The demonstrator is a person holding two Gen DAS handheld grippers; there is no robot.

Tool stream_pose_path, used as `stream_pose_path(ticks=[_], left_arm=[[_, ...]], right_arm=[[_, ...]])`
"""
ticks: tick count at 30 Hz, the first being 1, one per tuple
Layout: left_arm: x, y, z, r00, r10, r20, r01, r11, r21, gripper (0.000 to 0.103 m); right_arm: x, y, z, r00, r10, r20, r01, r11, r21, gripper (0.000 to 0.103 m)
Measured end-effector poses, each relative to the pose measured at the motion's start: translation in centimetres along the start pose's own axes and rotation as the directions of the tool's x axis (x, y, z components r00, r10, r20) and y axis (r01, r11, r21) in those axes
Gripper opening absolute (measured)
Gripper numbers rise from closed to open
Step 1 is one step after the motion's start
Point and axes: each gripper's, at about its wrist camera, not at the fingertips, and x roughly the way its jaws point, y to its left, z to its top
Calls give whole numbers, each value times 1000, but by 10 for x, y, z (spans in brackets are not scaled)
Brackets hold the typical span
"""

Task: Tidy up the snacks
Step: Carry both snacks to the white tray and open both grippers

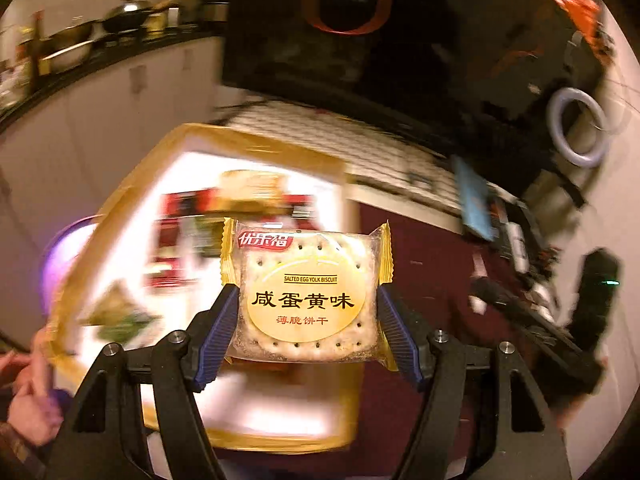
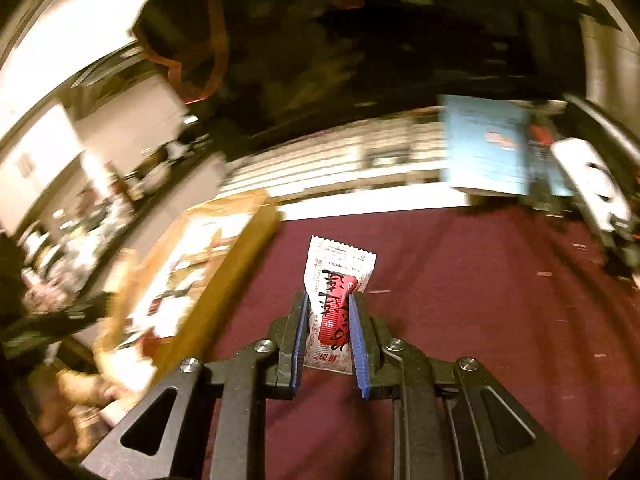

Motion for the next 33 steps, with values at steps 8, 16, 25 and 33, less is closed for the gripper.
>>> stream_pose_path(ticks=[8, 16, 25, 33], left_arm=[[10, 48, 6, 997, 80, -9, -81, 994, -78, 69], [27, 66, 0, 995, 79, -54, -85, 991, -107, 69], [42, 71, -3, 987, 133, -88, -140, 987, -77, 69], [45, 72, -6, 986, 139, -91, -146, 986, -78, 69]], right_arm=[[49, 80, 2, 978, 162, -129, -174, 981, -87, 20], [115, 144, 13, 967, 90, -237, -134, 975, -179, 20], [153, 161, 7, 949, 52, -311, -126, 967, -223, 20], [155, 147, 7, 944, 105, -312, -157, 977, -147, 34]])
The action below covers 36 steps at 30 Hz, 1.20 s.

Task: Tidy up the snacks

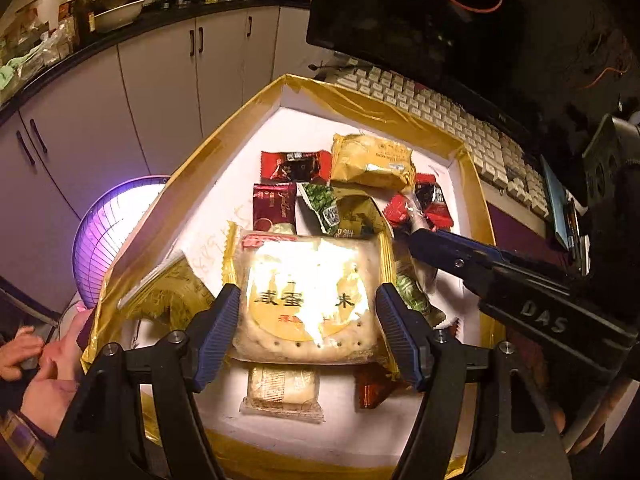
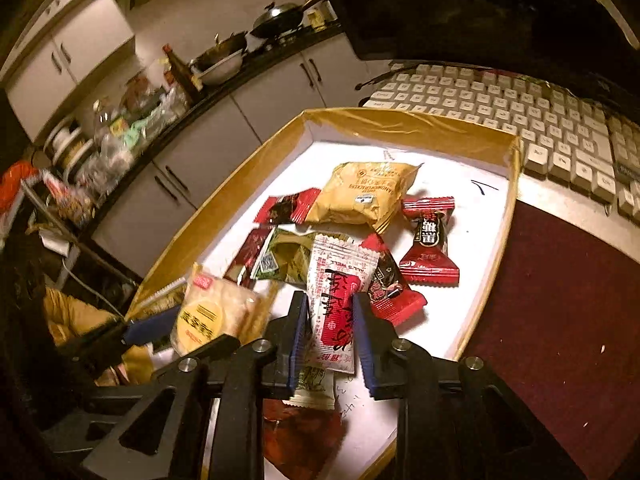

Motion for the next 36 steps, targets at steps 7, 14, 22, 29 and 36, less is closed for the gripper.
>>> stream_pose_path(ticks=[7, 14, 22, 29, 36], left_arm=[[-19, -7, -5, 997, -2, 83, 1, 1000, 14, 76], [-54, -33, -29, 979, 68, 194, -82, 995, 61, 84], [-65, -50, -59, 974, 146, 175, -169, 978, 124, 84], [-73, -46, -62, 974, 163, 160, -182, 977, 112, 84], [-75, -44, -64, 973, 166, 160, -185, 976, 112, 84]], right_arm=[[-38, -5, -17, 996, 48, 81, -56, 994, 92, 50], [-90, -10, -65, 987, 43, 158, -67, 987, 149, 67], [-118, -9, -103, 989, -13, 145, -8, 990, 142, 73], [-120, 11, -106, 990, -58, 128, 47, 995, 89, 73], [-125, 32, -110, 988, -82, 130, 77, 996, 48, 73]])
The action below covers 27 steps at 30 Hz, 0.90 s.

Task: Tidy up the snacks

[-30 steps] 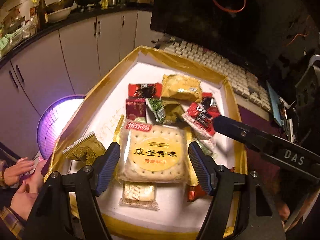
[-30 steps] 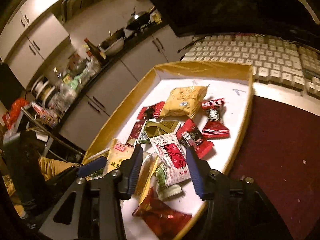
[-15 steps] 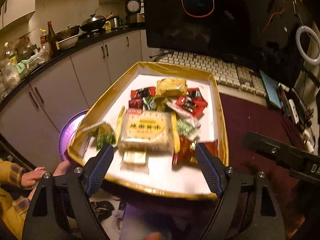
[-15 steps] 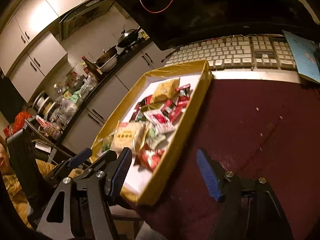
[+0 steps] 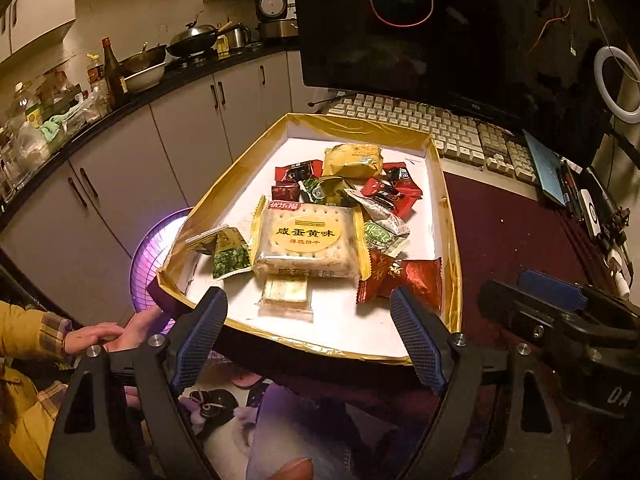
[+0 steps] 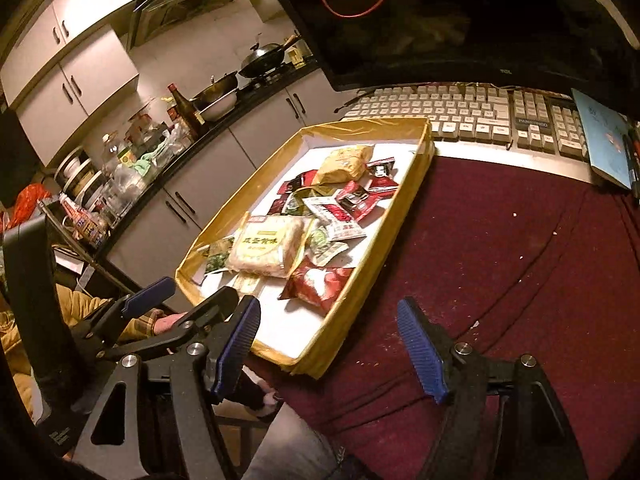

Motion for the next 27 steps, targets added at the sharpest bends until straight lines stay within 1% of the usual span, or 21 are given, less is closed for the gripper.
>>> stream_pose_path(ticks=[3, 11, 15, 27], left_arm=[[-1, 3, -2, 1000, -7, -2, 7, 1000, -5, 84], [-3, 13, -7, 1000, -14, -1, 14, 1000, -15, 84], [-4, 20, -8, 1000, -15, -4, 15, 999, -30, 84], [-2, 27, -10, 1000, -14, -14, 13, 999, -34, 84]], right_arm=[[-3, 6, -1, 1000, -23, 6, 23, 1000, -13, 73], [-4, 12, 1, 999, -41, 3, 41, 999, -18, 73], [-3, 16, 1, 998, -67, 6, 67, 998, -20, 73], [2, 13, 2, 996, -88, -8, 88, 996, -4, 73]])
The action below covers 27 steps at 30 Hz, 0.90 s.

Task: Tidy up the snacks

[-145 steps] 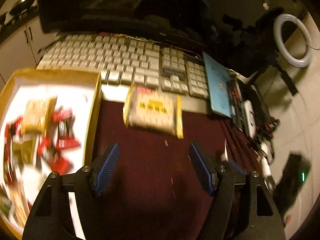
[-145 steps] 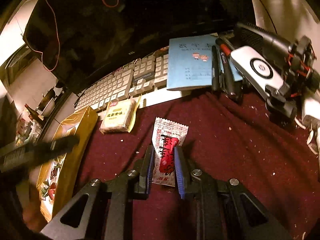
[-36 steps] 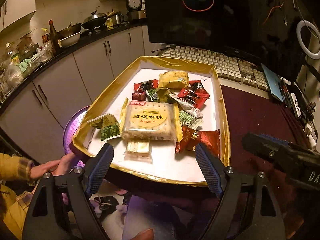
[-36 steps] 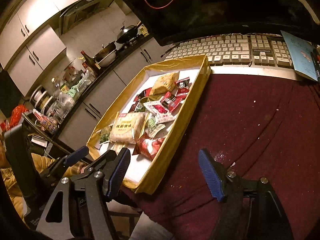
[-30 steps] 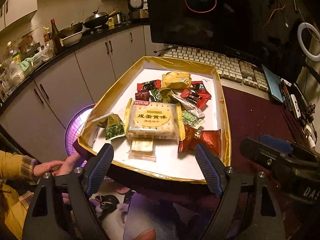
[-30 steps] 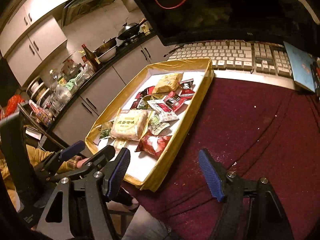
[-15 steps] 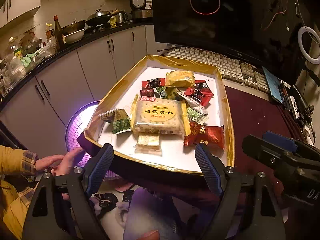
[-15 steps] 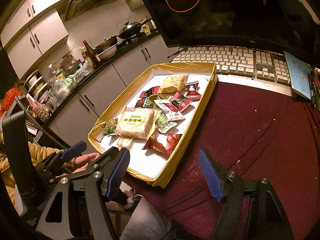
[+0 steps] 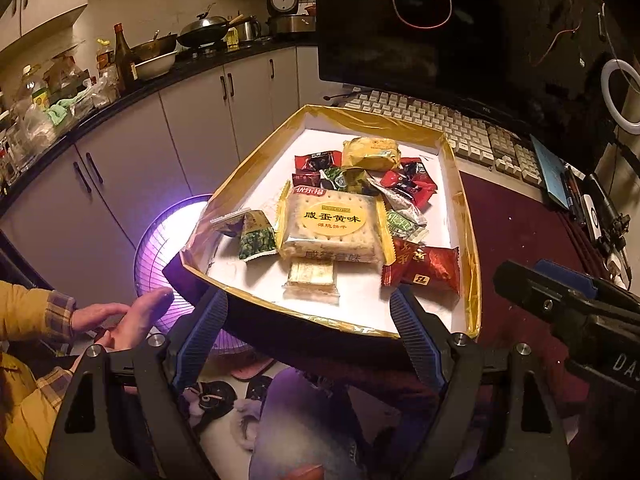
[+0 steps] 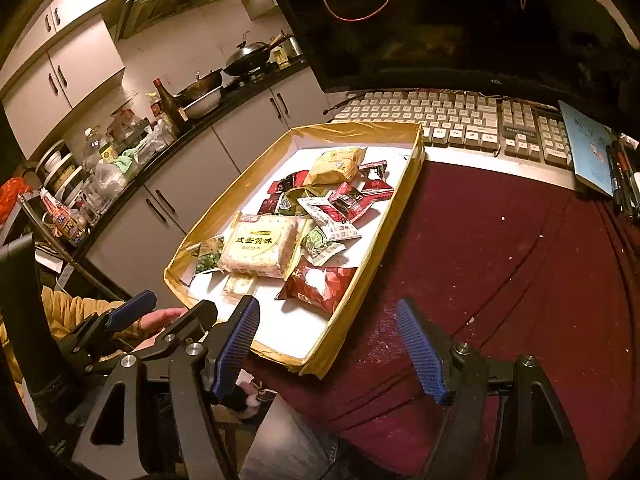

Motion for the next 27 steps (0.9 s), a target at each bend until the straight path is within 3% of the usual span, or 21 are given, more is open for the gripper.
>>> stream_pose_path(ticks=[27], left_arm=[[2, 9, 3, 1000, -4, -13, 4, 1000, 4, 84]], right_arm=[[10, 15, 1, 999, -47, -9, 46, 999, -26, 73]])
